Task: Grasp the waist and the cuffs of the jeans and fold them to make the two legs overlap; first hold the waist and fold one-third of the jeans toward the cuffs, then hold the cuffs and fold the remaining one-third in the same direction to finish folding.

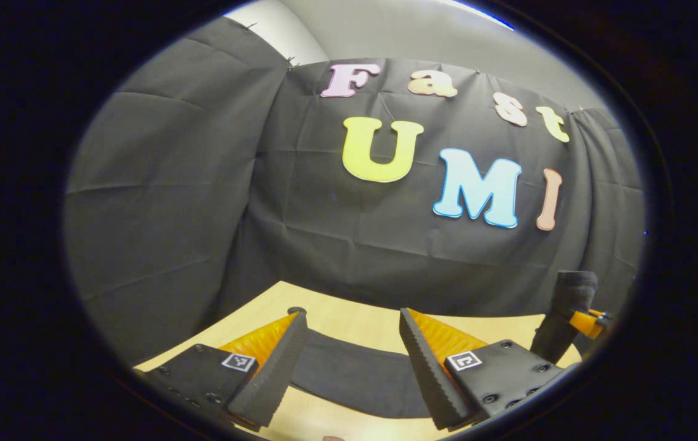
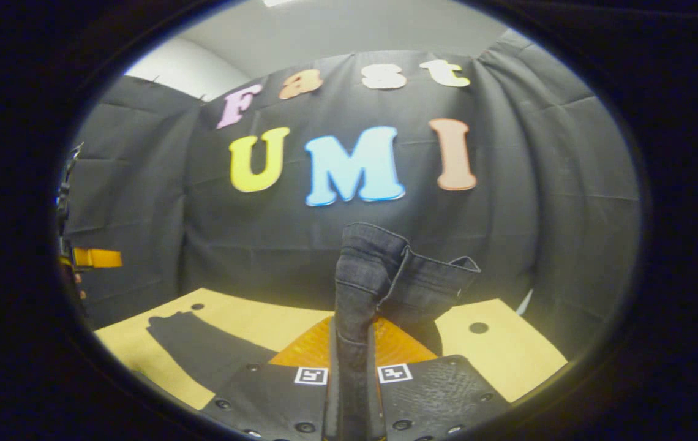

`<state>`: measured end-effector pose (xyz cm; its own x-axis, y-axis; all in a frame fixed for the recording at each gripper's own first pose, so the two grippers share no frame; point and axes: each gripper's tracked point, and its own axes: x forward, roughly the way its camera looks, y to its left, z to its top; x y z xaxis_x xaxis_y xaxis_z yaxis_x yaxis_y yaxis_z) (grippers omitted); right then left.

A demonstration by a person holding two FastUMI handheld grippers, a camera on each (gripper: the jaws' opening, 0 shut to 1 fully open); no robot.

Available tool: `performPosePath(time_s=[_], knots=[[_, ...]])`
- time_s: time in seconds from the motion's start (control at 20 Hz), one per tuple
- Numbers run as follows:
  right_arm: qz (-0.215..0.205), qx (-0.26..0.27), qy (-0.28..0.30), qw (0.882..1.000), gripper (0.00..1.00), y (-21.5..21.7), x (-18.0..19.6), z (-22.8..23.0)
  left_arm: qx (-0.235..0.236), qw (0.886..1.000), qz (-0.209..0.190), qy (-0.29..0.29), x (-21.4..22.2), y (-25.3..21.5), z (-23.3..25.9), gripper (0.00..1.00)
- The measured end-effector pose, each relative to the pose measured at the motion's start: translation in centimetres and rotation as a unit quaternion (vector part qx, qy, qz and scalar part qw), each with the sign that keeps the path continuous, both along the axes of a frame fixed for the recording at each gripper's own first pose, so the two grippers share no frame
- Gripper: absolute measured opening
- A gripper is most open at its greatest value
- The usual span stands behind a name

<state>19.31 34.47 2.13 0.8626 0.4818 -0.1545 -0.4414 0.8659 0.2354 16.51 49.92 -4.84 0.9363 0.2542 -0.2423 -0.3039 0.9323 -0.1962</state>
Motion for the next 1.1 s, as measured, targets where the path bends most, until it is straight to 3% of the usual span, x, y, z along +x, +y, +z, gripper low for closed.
performPosePath(time_s=[0.05, 0.2, 0.25, 0.3, 0.5, 0.55, 0.6, 0.8, 0.95, 1.1], knots=[[0.022, 0.000, 0.003, 1.000, 0.14, 1.8, -0.5, -0.8, 0.001, 1.000, 0.003, -0.001, 0.0, 0.2, -0.1, 0.97], [0.093, -0.012, 0.030, 0.995, 0.10, 7.7, -2.8, -5.0, -0.001, 1.000, 0.014, 0.001, -0.7, 1.3, -0.9, 0.94], [0.112, -0.024, 0.038, 0.993, 0.15, 9.2, -3.5, -6.4, -0.004, 1.000, 0.020, 0.005, -1.0, 1.8, -1.6, 0.94], [0.128, -0.037, 0.040, 0.990, 0.10, 10.3, -4.1, -7.6, -0.009, 1.000, 0.025, 0.011, -1.4, 2.1, -2.3, 0.97], [0.178, -0.076, 0.031, 0.981, 0.19, 13.5, -5.2, -10.6, -0.062, 0.997, 0.039, 0.039, -2.0, 2.7, -5.8, 0.97], [0.190, -0.077, 0.031, 0.978, 0.17, 14.1, -5.2, -10.6, -0.080, 0.995, 0.044, 0.045, -2.0, 3.0, -6.4, 0.97], [0.201, -0.073, 0.038, 0.976, 0.24, 14.1, -6.1, -11.0, -0.098, 0.993, 0.051, 0.048, -2.0, 3.5, -7.2, 0.97], [0.211, -0.080, 0.057, 0.973, 0.77, 13.7, -7.1, -11.1, -0.194, 0.976, 0.085, 0.057, -1.7, 5.0, -10.4, 0.97], [0.193, -0.085, 0.037, 0.977, 0.82, 11.4, -6.8, -8.2, -0.263, 0.956, 0.111, 0.070, -1.4, 7.2, -13.7, 0.97], [0.148, -0.080, 0.011, 0.986, 0.86, 8.4, -6.1, -4.2, -0.343, 0.925, 0.151, 0.065, -1.4, 10.3, -16.9, 0.97]])
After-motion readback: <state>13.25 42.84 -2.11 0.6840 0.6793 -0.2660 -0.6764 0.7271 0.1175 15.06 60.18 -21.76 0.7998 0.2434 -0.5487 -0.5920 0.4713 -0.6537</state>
